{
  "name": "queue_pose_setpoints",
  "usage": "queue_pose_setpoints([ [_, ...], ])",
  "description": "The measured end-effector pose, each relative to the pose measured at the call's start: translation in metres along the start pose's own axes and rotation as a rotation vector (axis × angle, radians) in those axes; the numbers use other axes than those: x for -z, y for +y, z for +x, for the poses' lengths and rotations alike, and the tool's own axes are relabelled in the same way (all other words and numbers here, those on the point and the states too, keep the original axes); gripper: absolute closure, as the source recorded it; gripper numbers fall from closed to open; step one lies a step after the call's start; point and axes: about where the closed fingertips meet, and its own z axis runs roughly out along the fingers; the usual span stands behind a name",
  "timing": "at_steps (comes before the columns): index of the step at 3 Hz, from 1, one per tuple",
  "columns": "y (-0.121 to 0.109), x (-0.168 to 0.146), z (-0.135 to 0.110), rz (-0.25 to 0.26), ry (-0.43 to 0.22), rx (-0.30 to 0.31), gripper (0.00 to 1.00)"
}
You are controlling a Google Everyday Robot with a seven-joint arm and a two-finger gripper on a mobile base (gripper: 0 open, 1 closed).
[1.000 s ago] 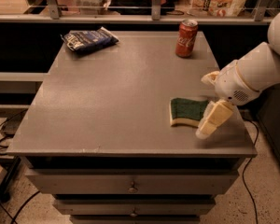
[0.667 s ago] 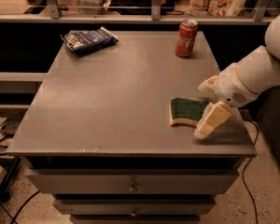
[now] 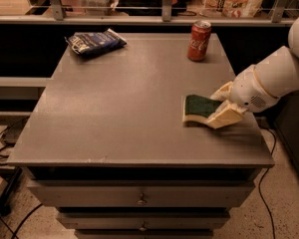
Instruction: Move sponge near blue chip bag
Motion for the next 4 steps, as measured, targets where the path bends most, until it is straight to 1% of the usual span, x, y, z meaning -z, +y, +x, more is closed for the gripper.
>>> queue_pose_setpoints([
  [1,-0.003,0.028,-0.034,0.034,-0.052,0.048,0.96],
  [2,-0.004,0.031,-0.037,0.039,-0.057,0.053,1.0],
  [3,-0.004,0.031,-0.037,0.04,-0.057,0.053,1.0],
  [4,-0.017,0.013,-0.059,0.054,-0.084,0.044,1.0],
])
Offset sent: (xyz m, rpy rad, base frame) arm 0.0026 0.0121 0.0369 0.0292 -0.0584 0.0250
